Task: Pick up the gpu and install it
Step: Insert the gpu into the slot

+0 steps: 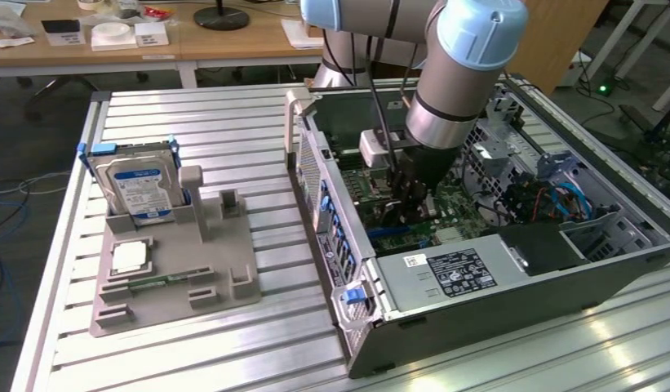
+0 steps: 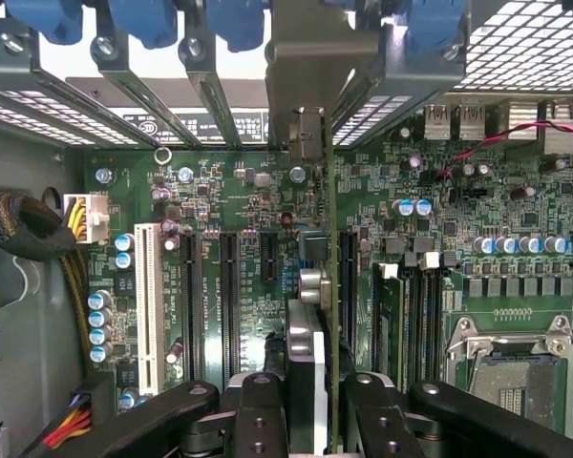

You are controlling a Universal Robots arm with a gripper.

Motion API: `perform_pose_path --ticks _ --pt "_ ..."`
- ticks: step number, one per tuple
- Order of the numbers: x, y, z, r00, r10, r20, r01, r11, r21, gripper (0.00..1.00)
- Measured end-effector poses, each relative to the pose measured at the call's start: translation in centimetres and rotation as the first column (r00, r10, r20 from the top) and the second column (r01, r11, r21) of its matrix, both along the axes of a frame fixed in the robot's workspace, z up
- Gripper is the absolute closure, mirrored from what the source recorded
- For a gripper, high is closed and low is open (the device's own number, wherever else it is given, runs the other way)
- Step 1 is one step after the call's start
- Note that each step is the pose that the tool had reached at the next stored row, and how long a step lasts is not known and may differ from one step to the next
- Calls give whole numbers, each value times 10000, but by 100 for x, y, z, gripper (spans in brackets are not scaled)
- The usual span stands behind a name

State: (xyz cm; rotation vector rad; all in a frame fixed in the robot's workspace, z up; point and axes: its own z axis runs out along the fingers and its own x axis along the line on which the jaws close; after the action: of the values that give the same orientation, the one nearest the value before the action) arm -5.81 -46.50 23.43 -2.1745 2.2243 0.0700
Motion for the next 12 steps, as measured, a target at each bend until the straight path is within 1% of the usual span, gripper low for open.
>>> perform_pose_path --ticks 2,12 --pt "1 0 -2 10000 0 25 0 10000 1 72" --pt "1 0 -30 10000 0 25 0 10000 0 72"
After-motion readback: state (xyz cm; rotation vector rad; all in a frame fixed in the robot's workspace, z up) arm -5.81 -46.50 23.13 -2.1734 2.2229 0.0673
